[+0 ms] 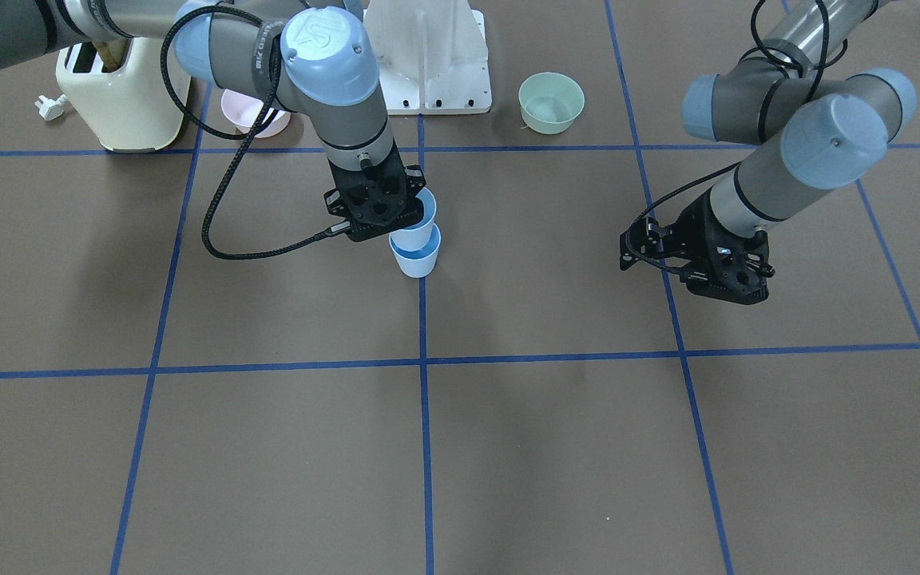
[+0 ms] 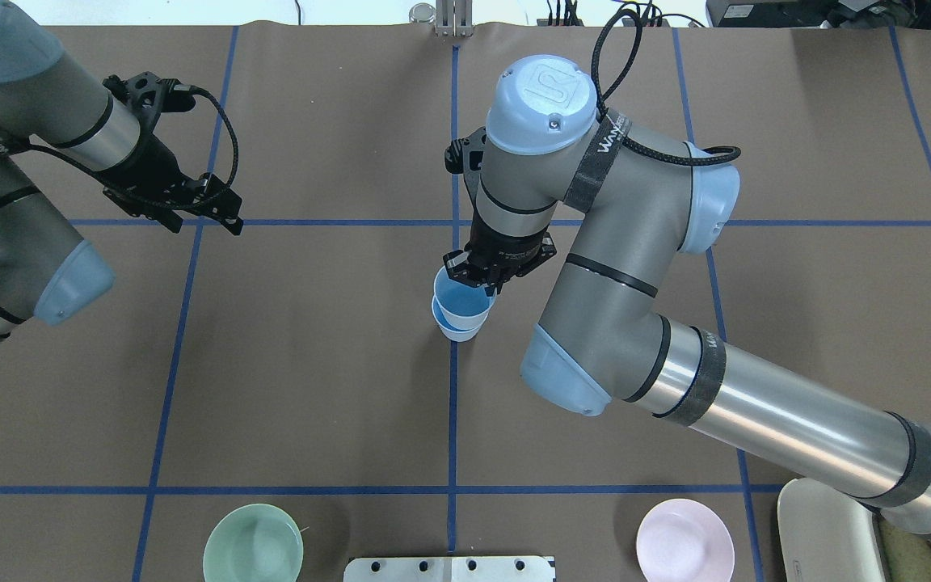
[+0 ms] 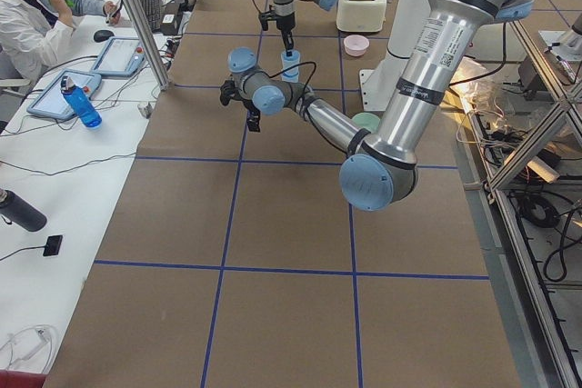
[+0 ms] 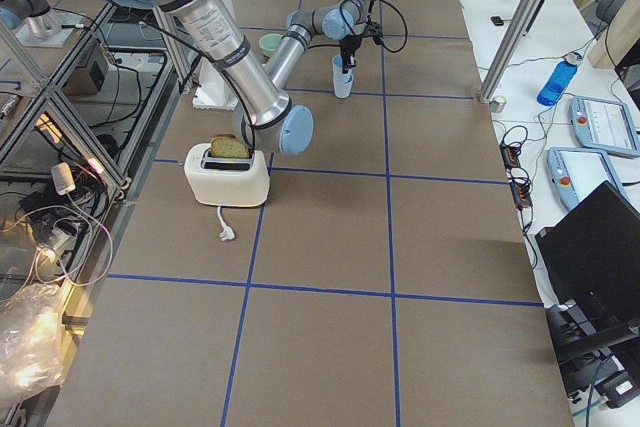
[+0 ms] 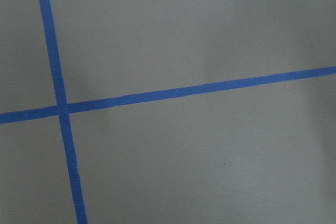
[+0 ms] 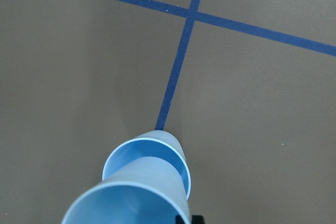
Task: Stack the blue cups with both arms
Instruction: 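Lower the right gripper's cup into the center cup and release it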
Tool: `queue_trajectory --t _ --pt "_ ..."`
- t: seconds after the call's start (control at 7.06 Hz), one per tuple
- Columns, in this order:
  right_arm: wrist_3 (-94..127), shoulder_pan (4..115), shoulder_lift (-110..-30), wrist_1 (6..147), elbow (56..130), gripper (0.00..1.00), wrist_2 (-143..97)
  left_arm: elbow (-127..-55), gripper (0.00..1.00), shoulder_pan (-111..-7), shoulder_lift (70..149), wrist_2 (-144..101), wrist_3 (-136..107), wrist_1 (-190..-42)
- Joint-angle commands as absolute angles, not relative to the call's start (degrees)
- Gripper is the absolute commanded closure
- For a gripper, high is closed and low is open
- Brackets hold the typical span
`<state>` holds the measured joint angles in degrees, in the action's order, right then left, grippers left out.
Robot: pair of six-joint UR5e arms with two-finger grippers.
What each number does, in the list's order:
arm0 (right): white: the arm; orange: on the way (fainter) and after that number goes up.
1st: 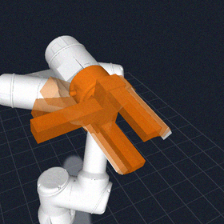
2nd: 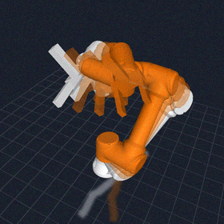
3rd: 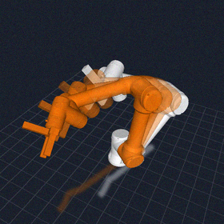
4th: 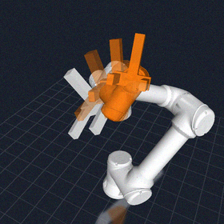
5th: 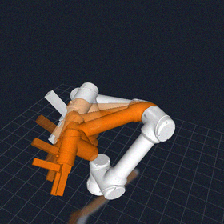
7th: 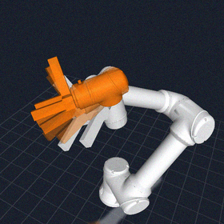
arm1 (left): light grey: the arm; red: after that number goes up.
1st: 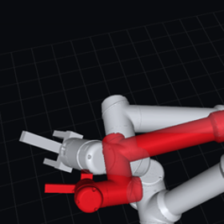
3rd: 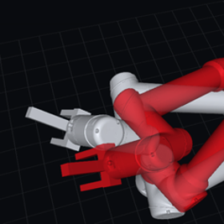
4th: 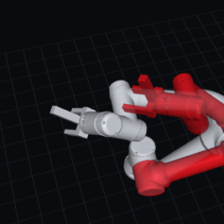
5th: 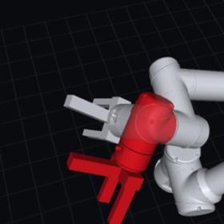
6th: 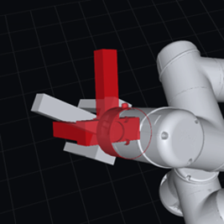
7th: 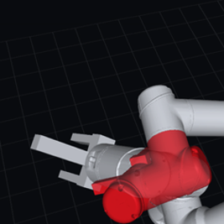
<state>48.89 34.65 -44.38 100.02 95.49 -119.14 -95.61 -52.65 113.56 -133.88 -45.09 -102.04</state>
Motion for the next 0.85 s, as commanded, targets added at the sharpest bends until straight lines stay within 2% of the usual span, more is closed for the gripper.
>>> queue_trajectory --t 0.0,0.14,0.28,0.42,0.57,0.71 --pt "48.87 34.45 -44.38 99.93 95.45 1.0 -119.09 -95.54 0.03 -52.65 113.55 -133.86 -45.09 -102.04" --pt "48.95 34.45 -44.47 99.93 95.45 1.0 -119.09 -95.54 0.03 -52.65 113.55 -133.86 -45.09 -102.04" --pt "48.78 34.45 -44.73 99.67 95.36 0.22 -119.18 -95.54 0.03 -52.65 113.55 -133.86 -45.09 -102.04" --pt "48.78 34.45 -44.74 99.67 95.36 0.07 -119.18 -95.54 0.03 -52.65 113.55 -133.86 -45.09 -102.04" --pt "48.87 34.45 -44.74 99.67 95.54 0.02 -119.18 -95.54 0.03 -52.65 113.55 -133.86 -45.09 -102.04" --pt "48.95 34.63 -44.65 99.58 95.97 0.01 -119.18 -95.54 0.03 -52.73 113.55 -133.86 -45.09 -102.04"
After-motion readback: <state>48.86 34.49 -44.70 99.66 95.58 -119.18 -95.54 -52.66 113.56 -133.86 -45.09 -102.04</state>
